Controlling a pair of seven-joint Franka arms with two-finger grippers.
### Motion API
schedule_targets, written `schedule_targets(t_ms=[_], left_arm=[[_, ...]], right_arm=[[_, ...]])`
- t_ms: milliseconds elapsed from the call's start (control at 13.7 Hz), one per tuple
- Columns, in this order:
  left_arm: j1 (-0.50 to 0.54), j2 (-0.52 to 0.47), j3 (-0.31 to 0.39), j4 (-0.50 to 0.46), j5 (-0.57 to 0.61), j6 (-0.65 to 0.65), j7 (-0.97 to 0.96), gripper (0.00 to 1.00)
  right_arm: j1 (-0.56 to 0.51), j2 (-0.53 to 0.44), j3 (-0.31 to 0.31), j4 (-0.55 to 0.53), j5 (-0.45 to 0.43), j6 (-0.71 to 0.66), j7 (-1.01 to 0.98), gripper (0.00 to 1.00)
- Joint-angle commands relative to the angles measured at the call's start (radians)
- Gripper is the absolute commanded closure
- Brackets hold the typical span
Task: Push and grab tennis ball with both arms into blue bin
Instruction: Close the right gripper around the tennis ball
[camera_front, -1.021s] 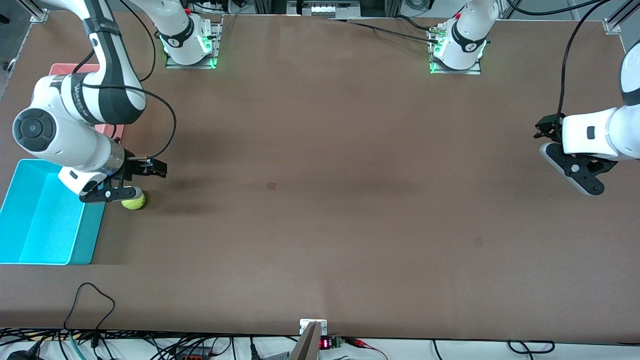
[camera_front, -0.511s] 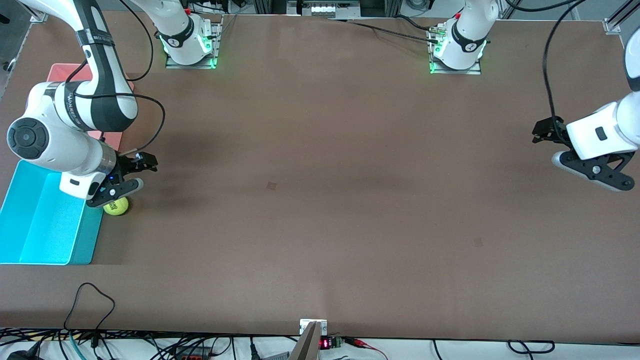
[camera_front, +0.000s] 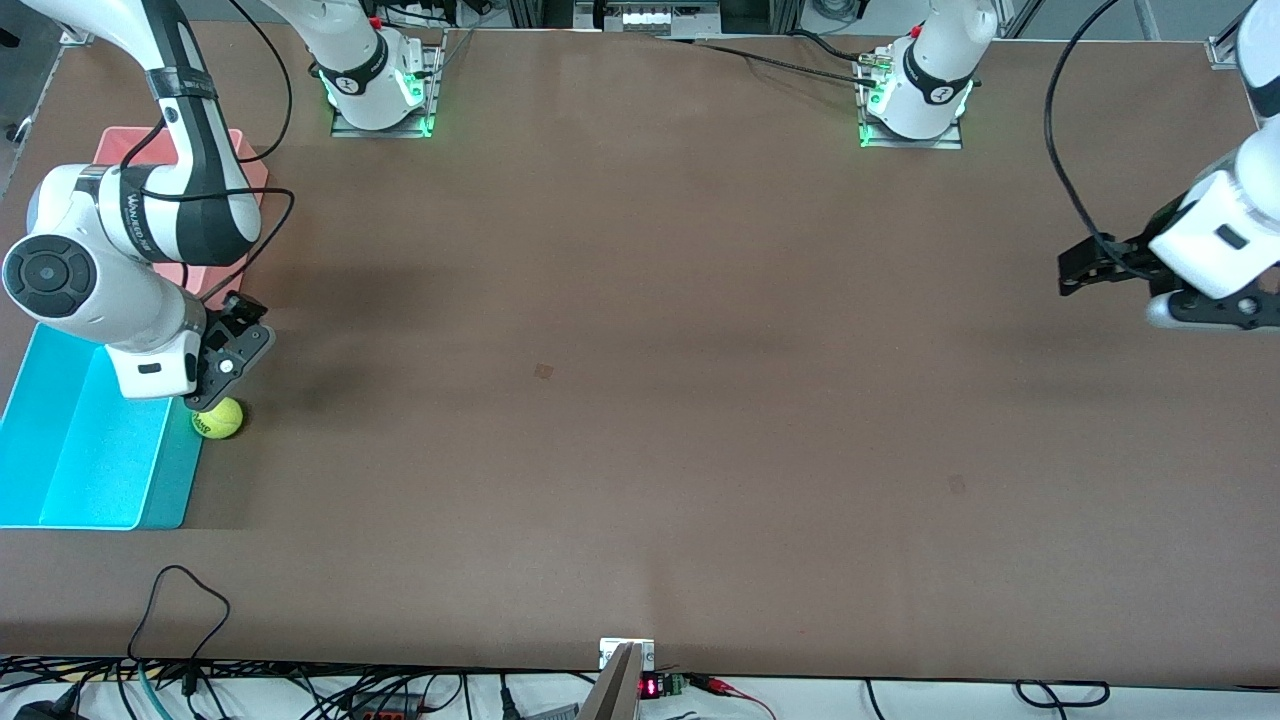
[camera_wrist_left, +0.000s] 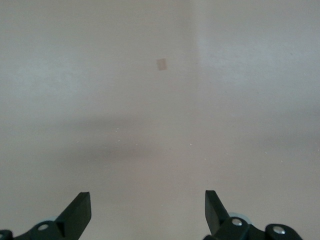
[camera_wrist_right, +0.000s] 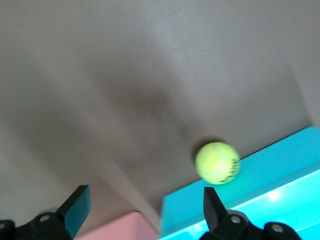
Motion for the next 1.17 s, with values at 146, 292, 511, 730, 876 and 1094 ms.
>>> schedule_targets(t_ms=[146,292,511,730,876,1094], left_arm=[[-0.039,-0.098,0.045,-0.127,-0.032,0.050,0.034,0.00],[-0.039,-0.121,0.045,-0.151,-0.032,0.065,0.034,0.00],[-0.029,-0.118,0.043,-0.148,-0.030,0.059,0.035,0.00],[-0.030,-0.115,0.033,-0.139,-0.029,0.057,0.034,0.00],[-0.030,-0.116,0.029,-0.139,-0.030,0.045,0.034,0.00],[-0.038,-0.115,0.026,-0.135,-0.029,0.041,0.032,0.00]], right_arm=[[-0.080,0.049,0.012,-0.015,-0.031,0.146,-0.307,0.00],[-0.099,0.089,0.013,-0.012,-0.033,0.212,-0.386,0.00],[-0.120,0.142,0.013,-0.012,-0.034,0.264,-0.427,0.00],[-0.145,0.187,0.016,-0.014,-0.037,0.321,-0.428,0.00],[-0.159,0.207,0.019,-0.015,-0.051,0.343,-0.428,0.00],[-0.168,0.230,0.019,-0.015,-0.051,0.367,-0.428,0.00]])
